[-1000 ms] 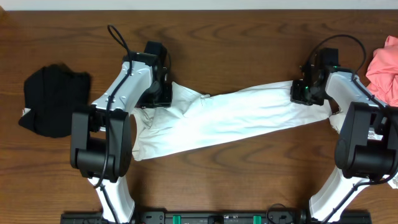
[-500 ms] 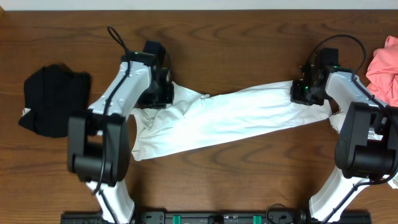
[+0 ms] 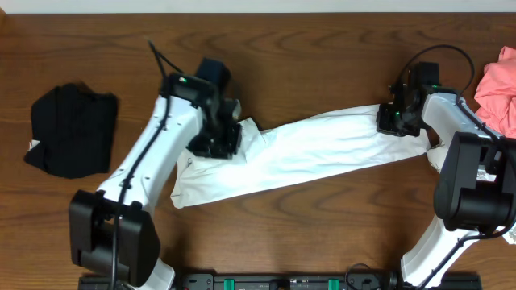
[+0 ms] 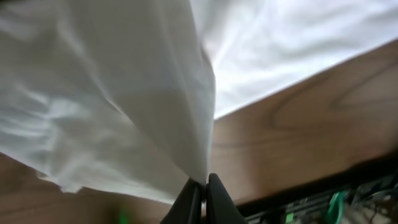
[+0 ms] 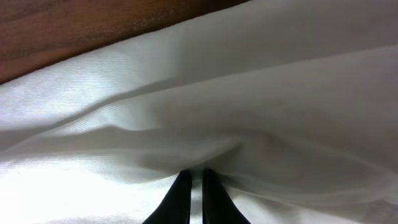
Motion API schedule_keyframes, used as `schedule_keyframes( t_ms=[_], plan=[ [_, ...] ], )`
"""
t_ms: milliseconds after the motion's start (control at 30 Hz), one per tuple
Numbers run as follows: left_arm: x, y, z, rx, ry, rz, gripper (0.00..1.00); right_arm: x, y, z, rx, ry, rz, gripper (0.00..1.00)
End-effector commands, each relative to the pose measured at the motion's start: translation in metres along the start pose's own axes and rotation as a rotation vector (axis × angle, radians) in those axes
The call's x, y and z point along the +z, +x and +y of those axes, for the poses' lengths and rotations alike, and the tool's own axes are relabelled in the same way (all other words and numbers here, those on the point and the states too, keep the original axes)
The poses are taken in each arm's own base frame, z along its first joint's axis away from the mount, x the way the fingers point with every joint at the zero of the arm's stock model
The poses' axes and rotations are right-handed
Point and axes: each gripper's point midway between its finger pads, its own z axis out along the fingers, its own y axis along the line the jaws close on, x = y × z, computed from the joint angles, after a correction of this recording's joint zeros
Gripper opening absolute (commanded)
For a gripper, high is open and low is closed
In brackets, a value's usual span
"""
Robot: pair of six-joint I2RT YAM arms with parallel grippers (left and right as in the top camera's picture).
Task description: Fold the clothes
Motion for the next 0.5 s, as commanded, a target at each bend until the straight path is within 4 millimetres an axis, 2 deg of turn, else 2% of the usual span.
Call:
schedule_keyframes(
  t_ms=[0,133,200,233,267,333,467],
  plan=[
    [0.018,0.019,-0.001,0.017,-0.003,0.083,0.06,0.018,0.019,-0.015,0.0,0.059,0.078,0.08],
    [0.029,0.03,0.014,0.009,-0.066,0.121,0.07,0.018,0.02,-0.015,0.0,0.059,0.08,0.08],
    [0.028,0.029,0.026,0.012,-0.138,0.117,0.17,0.018,0.02,-0.015,0.0,0.059,0.08,0.08],
    [0.027,0.028,0.034,0.015,-0.182,0.11,0.17,0.018,0.02,-0.015,0.001,0.06,0.08,0.08],
    [0.026,0.026,0.042,0.018,-0.232,0.1,0.25,0.018,0.02,-0.016,0.001,0.06,0.081,0.08],
    [0.024,0.022,0.052,0.023,-0.291,0.081,0.3,0.018,0.02,-0.016,0.0,0.06,0.081,0.08],
    [0.023,0.008,0.056,0.025,-0.319,0.022,0.31,0.018,0.02,-0.016,0.0,0.06,0.081,0.09]
  ],
)
